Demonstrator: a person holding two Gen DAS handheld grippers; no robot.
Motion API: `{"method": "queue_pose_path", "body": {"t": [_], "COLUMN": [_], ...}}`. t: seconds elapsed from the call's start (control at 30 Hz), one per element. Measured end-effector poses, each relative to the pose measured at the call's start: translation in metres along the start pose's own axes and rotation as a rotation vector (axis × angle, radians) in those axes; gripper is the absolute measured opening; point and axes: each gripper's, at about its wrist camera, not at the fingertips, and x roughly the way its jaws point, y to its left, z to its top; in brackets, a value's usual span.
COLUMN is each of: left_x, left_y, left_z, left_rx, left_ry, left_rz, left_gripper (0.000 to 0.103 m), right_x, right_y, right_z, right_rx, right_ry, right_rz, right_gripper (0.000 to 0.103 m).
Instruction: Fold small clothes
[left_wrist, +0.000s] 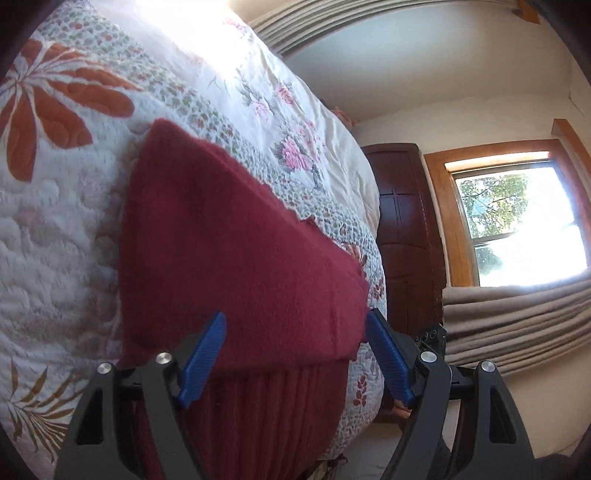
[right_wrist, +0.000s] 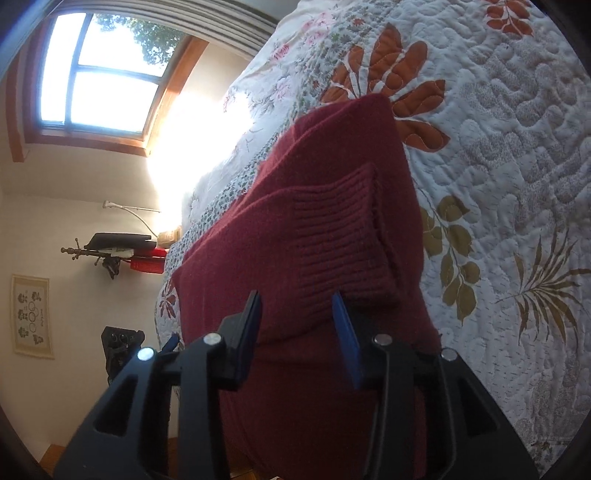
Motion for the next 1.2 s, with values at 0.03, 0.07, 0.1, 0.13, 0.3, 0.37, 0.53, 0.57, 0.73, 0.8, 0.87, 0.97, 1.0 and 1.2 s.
{"method": "queue_pose_path", "body": {"t": [0.03,0.07,0.1,0.13,0.3,0.37,0.53,0.57,0.73,0.8,0.87,0.97,1.0,1.2], "left_x": [0.009,0.015,0.019,0.018,-0.012,-0.036,-0.097,-0.106,-0.112,-0.100,-0.083,-0.062,-0.059,-0.033], "left_y": [0.010,0.019,0.026,0.028,0.019,0.027,0.064,0.073,0.116,0.129,0.138,0.149,0.153,0.152], "left_z": [-0.002,-0.002,-0.001,-0.001,-0.008,-0.021,-0.091,-0.110,-0.208,-0.243,-0.269,-0.291,-0.293,-0.287], "left_rx": [-0.007,-0.012,-0.027,-0.040,0.014,0.012,-0.022,-0.024,-0.052,-0.056,-0.029,0.001,0.008,0.005], "left_ry": [0.024,0.035,0.035,0.034,0.043,0.017,-0.020,-0.020,0.040,0.063,0.102,0.124,0.119,0.094], "left_rz": [0.039,0.046,0.040,0.025,-0.036,-0.043,0.014,0.029,0.081,0.105,0.134,0.178,0.187,0.157], "left_gripper": [0.078,0.075,0.071,0.072,0.079,0.083,0.085,0.086,0.086,0.086,0.086,0.086,0.086,0.086], "right_x": [0.007,0.014,0.016,0.014,-0.040,-0.059,-0.092,-0.095,-0.085,-0.082,-0.079,-0.080,-0.080,-0.082], "right_y": [-0.007,-0.013,-0.017,-0.017,-0.008,-0.015,-0.046,-0.056,-0.095,-0.118,-0.135,-0.153,-0.156,-0.156], "right_z": [-0.001,-0.002,-0.004,-0.005,-0.036,-0.057,-0.122,-0.135,-0.185,-0.204,-0.221,-0.244,-0.250,-0.283], "right_rx": [0.019,0.036,0.055,0.074,0.085,0.122,0.147,0.147,0.101,0.102,0.088,0.087,0.083,0.068], "right_ry": [0.008,0.015,0.013,0.004,-0.138,-0.164,-0.160,-0.149,-0.001,0.052,0.096,0.127,0.131,0.123], "right_rz": [-0.022,-0.044,-0.052,-0.045,-0.058,-0.065,-0.131,-0.137,-0.194,-0.198,-0.207,-0.210,-0.211,-0.178], "right_gripper": [0.033,0.024,0.022,0.022,0.057,0.057,0.064,0.066,0.070,0.070,0.070,0.070,0.070,0.070]}}
